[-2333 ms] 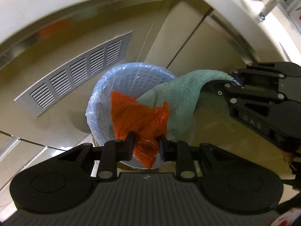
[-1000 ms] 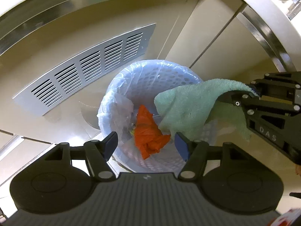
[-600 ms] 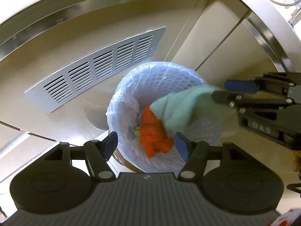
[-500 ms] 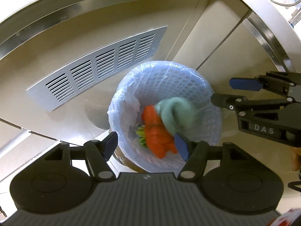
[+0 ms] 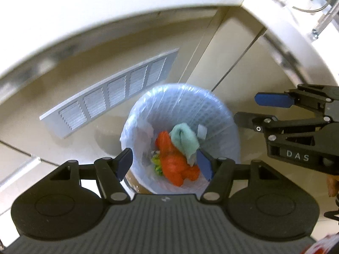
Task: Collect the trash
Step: 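Grasp the silver foil blister pack with the left tool while the right tool grasps crumpled white tissue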
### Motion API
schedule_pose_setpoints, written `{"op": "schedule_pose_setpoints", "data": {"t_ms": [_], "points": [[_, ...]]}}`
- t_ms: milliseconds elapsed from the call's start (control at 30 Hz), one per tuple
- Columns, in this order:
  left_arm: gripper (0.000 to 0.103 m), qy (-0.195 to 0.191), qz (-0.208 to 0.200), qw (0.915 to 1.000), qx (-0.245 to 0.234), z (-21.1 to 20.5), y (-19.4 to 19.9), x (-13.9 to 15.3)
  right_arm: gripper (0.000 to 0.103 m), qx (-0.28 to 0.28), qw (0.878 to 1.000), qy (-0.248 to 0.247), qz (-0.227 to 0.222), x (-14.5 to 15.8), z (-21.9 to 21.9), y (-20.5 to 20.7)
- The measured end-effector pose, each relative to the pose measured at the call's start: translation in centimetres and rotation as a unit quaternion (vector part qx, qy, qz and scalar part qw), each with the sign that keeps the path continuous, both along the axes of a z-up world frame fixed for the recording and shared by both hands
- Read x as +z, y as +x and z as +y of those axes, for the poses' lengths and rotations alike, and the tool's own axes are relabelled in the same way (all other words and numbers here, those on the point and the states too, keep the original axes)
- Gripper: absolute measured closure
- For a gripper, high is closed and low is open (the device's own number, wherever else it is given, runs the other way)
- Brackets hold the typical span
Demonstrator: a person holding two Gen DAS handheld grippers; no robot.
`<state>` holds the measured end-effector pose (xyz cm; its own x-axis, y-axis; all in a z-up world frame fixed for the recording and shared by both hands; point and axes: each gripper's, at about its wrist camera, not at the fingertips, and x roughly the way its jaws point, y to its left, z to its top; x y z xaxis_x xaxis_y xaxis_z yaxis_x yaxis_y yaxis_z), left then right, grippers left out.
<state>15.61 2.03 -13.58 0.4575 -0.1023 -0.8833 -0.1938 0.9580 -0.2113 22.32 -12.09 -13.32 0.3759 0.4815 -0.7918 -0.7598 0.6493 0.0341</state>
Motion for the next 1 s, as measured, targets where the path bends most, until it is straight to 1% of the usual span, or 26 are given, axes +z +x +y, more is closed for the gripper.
{"op": "schedule_pose_setpoints", "data": {"t_ms": [233,367,533,633,700,933,1000], "points": [[0.040,0.005,-0.054,0.9983,-0.022,-0.8,0.3,4.5,0.054,0.001,0.997,0.056,-0.050,5.5,-1.8,-1.5],[0.040,0.006,-0.090,0.9951,-0.039,-1.6,0.8,7.5,0.054,-0.004,0.992,0.087,-0.089,8.6,-3.2,-2.1],[0.040,0.010,-0.136,0.9894,-0.050,-2.3,1.5,11.1,0.054,-0.029,0.983,0.118,-0.135,12.0,-4.8,-1.1],[0.040,0.017,-0.162,0.9856,-0.048,-2.8,2.2,12.9,0.054,-0.053,0.978,0.128,-0.153,13.4,-5.9,0.6],[0.040,0.017,-0.173,0.9839,-0.042,-2.8,2.9,13.7,0.054,-0.072,0.976,0.125,-0.161,13.9,-6.6,2.3],[0.040,0.024,-0.195,0.9805,-0.014,-2.6,6.0,15.4,0.054,-0.156,0.971,0.107,-0.149,13.4,-10.1,9.9],[0.038,0.022,-0.199,0.9797,-0.007,-2.7,7.4,15.7,0.054,-0.171,0.968,0.104,-0.153,13.4,-11.4,11.6]]}}
